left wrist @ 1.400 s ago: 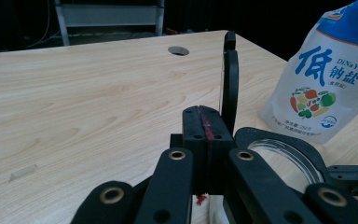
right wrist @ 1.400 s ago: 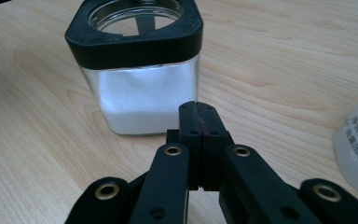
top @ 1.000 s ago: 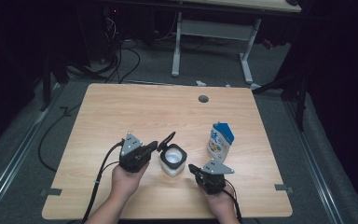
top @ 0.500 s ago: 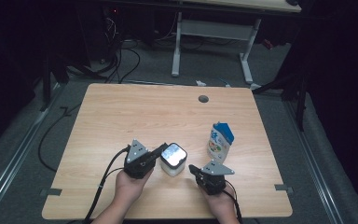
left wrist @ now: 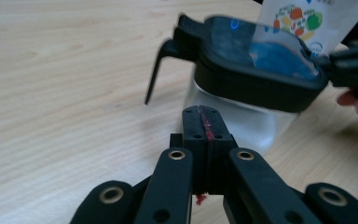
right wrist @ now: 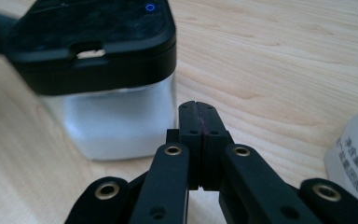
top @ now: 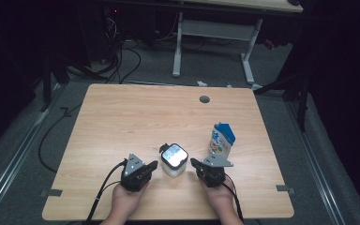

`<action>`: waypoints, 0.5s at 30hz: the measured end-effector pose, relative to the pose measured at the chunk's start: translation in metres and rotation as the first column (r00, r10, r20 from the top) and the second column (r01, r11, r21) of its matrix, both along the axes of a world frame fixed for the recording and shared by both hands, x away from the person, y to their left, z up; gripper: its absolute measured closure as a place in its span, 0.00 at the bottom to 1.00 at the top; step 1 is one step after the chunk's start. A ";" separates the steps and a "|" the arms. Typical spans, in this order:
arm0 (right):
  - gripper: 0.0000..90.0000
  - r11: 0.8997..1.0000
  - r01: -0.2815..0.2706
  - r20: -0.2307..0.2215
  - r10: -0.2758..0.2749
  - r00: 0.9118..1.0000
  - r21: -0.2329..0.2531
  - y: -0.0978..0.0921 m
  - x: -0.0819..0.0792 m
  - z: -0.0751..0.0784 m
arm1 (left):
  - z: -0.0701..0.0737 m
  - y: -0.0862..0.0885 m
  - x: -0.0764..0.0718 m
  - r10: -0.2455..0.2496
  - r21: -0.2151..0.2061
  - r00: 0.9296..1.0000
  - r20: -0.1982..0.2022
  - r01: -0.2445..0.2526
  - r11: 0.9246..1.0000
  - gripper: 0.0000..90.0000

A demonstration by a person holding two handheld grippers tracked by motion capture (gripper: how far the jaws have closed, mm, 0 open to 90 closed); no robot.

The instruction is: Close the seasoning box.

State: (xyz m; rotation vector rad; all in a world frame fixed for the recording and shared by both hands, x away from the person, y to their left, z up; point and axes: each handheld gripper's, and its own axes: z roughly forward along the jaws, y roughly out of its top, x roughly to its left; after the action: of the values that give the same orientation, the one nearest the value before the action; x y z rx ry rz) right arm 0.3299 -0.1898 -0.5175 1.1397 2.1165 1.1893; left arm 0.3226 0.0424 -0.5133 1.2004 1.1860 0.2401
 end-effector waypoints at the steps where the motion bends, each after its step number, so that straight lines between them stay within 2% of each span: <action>1: 1.00 1.000 0.004 0.000 -0.004 1.000 0.000 0.000 0.002 0.000 | -0.002 -0.002 -0.001 -0.002 0.000 1.000 0.000 0.002 1.000 1.00; 7: 1.00 1.000 0.013 -0.012 -0.013 1.000 -0.004 0.001 0.010 -0.006 | -0.008 -0.012 0.002 0.002 -0.011 1.000 -0.012 -0.002 1.000 1.00; 15: 1.00 1.000 -0.006 0.008 0.006 1.000 -0.020 0.005 0.009 0.000 | -0.008 -0.012 0.002 0.012 -0.017 1.000 -0.004 -0.012 1.000 1.00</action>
State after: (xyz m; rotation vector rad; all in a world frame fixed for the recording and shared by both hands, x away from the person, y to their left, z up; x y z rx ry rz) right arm 0.3392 -0.1846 -0.5175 1.1191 2.1227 1.1714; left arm 0.3247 0.0300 -0.5213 1.1796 1.1968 0.2355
